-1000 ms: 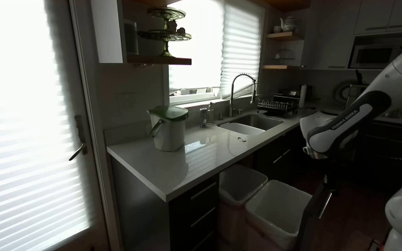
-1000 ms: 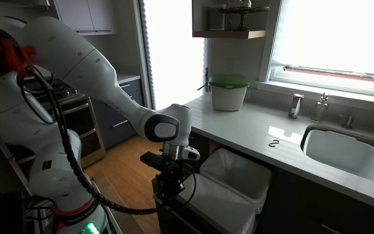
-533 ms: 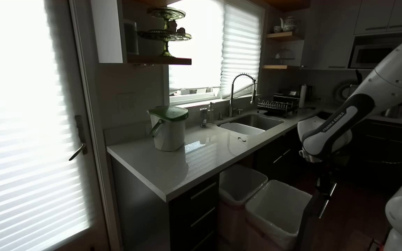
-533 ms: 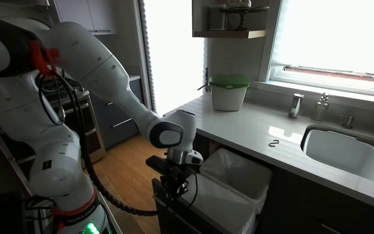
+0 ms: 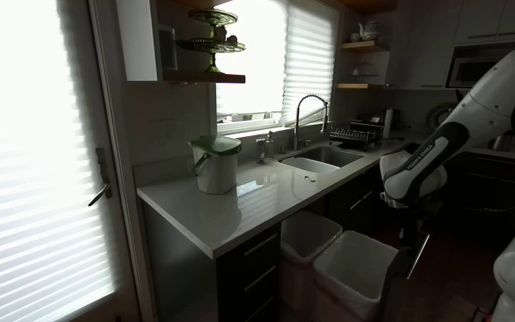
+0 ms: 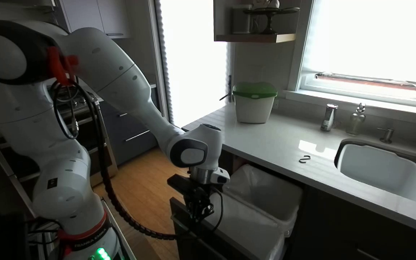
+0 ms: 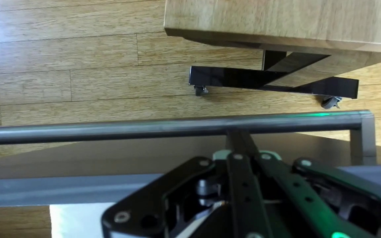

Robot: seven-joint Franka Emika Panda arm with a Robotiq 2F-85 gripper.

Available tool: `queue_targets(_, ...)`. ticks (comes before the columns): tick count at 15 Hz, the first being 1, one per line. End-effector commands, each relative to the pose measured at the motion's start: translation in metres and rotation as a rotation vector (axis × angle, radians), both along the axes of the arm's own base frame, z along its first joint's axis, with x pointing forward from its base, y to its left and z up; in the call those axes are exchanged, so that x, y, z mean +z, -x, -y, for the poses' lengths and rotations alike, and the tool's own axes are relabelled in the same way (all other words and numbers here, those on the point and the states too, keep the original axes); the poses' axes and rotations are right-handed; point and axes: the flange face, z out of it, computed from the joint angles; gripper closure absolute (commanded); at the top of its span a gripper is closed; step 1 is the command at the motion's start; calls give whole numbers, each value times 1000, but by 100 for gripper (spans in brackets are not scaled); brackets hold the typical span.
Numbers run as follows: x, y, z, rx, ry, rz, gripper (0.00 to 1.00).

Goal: Close the pull out waste bin unit drawer

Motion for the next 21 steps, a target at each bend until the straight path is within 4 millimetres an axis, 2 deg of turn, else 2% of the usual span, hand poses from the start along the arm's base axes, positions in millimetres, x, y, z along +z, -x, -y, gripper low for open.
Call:
queue_targets(1,0,-14,2,-9,-22,83,100)
queue_targets(6,10,-33,-5,-9,-20,190,100)
queue_targets(17,5,-90,-17,16,-21,304,100)
queue_targets(18,12,-75,-15,9,-7,282,99)
queue_targets(21,10,-86,-18,12,-9,296,99)
